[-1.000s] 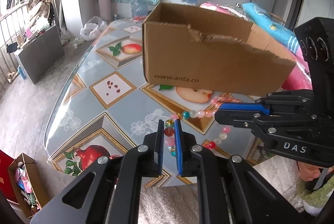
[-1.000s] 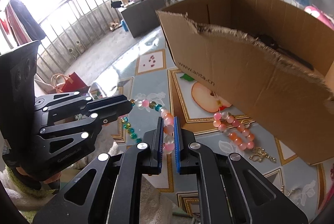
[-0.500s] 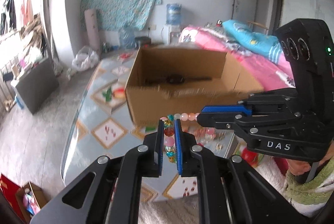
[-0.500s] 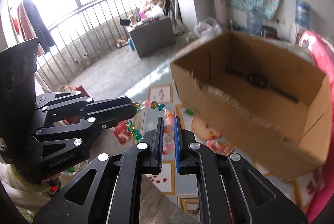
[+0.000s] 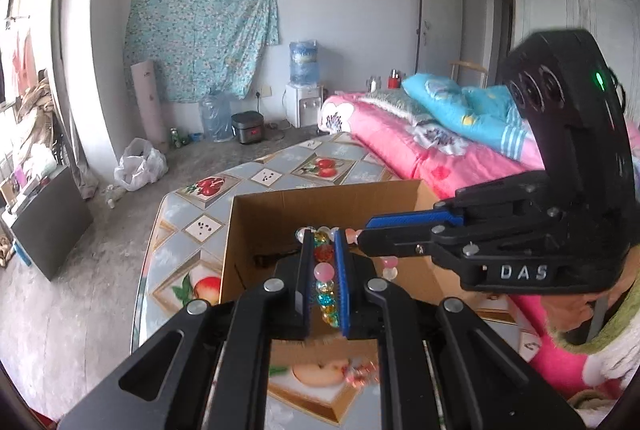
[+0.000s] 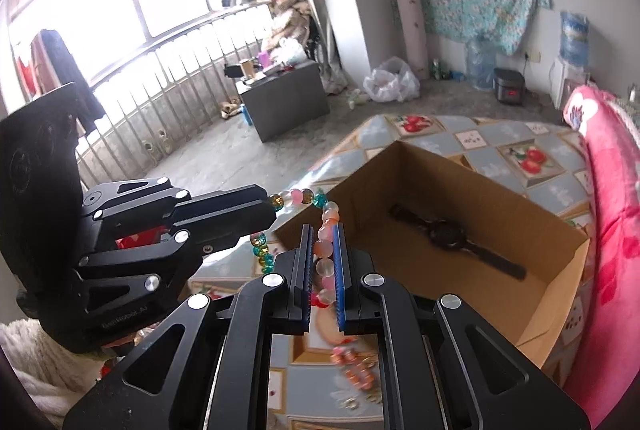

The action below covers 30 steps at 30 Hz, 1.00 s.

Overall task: Organize jewelry
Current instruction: 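Open both tools to drop the beaded bracelet into the box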

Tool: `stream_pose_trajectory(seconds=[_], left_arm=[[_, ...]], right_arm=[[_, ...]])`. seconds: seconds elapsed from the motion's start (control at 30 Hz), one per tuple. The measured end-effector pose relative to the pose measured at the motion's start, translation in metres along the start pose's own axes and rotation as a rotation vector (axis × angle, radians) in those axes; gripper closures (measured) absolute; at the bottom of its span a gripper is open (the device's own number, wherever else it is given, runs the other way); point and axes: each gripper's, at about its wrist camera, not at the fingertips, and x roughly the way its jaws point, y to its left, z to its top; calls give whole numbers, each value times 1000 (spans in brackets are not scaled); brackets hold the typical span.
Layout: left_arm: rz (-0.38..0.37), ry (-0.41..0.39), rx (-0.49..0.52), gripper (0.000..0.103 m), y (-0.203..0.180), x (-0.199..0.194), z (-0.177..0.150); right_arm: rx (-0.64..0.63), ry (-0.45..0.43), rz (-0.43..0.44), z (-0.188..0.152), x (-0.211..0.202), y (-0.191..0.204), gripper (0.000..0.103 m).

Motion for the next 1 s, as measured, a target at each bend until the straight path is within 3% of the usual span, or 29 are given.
stream_pose_trajectory(seconds=[0.3,0.57,0.8,1.0], left_arm=[[-11,237,-33,94,18,99,-13],[4,378,-41,94,27,147,-32],[64,454,-30,93,35,169,-36],[66,398,-50,93,40,155,-34]], right_arm=[[137,261,28,9,88,-72,95],[157,433,34,3,144,-92,95],[197,509,52,5,176,-99,92],[227,446,67,4,152,-102,92]])
